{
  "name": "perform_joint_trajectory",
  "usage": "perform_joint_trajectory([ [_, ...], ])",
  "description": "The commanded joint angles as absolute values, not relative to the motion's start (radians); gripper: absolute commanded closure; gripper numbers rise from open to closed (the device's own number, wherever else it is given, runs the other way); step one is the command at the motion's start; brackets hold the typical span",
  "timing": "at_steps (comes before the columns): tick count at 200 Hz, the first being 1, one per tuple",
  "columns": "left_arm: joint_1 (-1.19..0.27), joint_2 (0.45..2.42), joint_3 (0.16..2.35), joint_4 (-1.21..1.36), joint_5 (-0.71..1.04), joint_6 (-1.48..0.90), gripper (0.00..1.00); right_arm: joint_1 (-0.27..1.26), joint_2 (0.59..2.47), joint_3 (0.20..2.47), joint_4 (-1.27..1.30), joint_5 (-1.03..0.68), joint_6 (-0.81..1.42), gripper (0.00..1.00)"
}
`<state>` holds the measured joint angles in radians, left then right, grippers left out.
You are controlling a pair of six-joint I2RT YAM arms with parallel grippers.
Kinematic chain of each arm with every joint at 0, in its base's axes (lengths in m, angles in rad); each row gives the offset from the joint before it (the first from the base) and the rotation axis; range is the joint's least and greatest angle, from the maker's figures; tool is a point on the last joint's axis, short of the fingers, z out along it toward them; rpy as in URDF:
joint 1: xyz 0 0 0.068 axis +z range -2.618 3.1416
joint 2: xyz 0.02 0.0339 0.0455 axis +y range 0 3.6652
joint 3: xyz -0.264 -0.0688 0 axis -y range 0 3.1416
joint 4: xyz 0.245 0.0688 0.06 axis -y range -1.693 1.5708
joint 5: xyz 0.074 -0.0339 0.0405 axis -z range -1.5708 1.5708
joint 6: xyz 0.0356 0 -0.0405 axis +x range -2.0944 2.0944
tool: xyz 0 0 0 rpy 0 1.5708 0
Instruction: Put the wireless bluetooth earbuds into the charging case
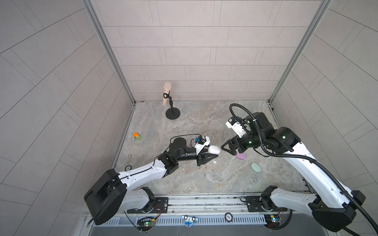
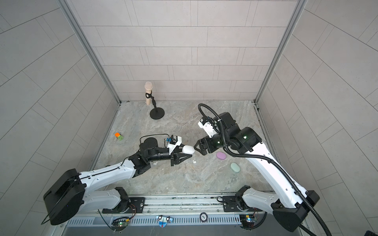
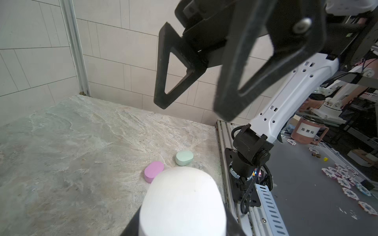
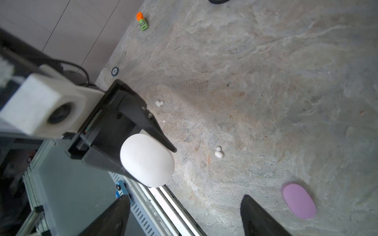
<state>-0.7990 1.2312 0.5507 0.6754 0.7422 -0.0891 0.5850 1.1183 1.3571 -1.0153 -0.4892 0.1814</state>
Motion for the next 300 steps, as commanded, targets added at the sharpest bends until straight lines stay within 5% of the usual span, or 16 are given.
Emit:
perform_joint_trajectory([
  [1,-0.802,1.203,0.538,0.743,0.785,-0.119,0.74,0.643,1.100,1.354,-1.028,-0.462,0.017,0.13],
  [83,-0.802,1.199,0.527,0.757,0.785,-0.102,0.75,0.778,1.172,1.384,-0.992,-0.315,-0.017,0.17],
  [300,-0.820,1.163,0.528,0.701,0.782,-0.071,0.77,0.772,1.226,1.470,-0.974,-0.130,0.043,0.20],
])
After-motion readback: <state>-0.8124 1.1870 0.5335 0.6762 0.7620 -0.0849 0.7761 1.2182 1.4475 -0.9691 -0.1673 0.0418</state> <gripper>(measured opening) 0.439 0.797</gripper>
